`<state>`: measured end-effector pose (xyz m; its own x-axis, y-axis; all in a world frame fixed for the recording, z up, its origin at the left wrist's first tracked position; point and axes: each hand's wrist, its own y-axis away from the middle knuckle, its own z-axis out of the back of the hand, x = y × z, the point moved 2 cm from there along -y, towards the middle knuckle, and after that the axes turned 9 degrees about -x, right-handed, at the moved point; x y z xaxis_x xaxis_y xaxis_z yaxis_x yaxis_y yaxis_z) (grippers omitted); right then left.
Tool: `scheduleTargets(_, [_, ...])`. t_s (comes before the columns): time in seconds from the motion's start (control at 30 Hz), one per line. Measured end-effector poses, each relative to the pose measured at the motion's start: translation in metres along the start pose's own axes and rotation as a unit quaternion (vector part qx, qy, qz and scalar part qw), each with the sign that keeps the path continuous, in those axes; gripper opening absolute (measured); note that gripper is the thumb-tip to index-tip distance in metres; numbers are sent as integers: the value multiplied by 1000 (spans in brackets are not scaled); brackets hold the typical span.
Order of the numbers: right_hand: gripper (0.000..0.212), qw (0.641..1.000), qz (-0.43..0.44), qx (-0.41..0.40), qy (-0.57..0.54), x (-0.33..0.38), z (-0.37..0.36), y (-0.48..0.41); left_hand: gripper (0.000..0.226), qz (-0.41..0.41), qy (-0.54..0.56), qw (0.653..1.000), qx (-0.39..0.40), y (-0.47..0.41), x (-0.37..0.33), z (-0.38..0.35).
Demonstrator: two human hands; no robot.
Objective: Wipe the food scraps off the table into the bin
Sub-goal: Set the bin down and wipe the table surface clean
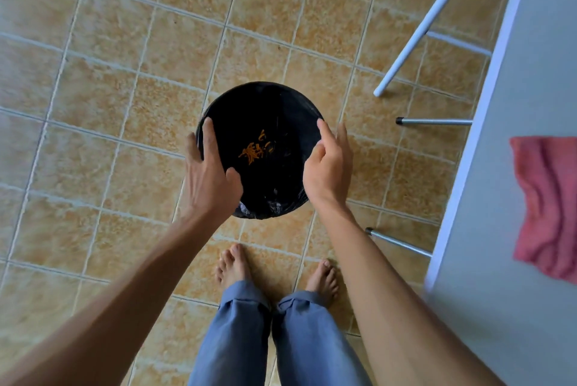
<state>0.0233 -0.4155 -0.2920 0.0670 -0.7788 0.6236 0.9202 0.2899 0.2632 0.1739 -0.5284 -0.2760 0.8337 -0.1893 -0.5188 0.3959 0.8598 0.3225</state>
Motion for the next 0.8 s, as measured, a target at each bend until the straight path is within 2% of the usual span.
scheduleTargets(0.13, [47,991,117,27,-62,43,64,34,88,-1,27,999,37,48,-54,18])
scheduleTargets(0.23, [46,978,183,-32,-92,68,128,54,88,-59,51,995,60,81,-92,31])
scheduleTargets(0.37, [43,965,201,-142,-95,74,212,56,76,-109,51,986,117,106,-137,40])
scheduleTargets(0.43, [41,951,215,-209,-70,59,243,46,67,-162,39,979,116,114,-166,47])
scheduleTargets(0.53, [42,949,161,-272,8,19,267,25,62,-228,37,968,98,123,-207,52])
scheduleTargets(0.6, [46,961,85,-258,47,-8,268,13,64,-237,42,966,93,129,-229,47])
scheduleTargets(0.67, [48,967,74,-220,101,-25,263,6,67,-242,57,966,75,138,-247,36])
scheduleTargets(0.73, [49,955,163,-178,174,-35,257,4,70,-248,68,965,44,150,-261,18])
scheduleTargets(0.8, [49,921,305,-110,215,-43,262,-6,72,-246,71,967,8,163,-268,-5])
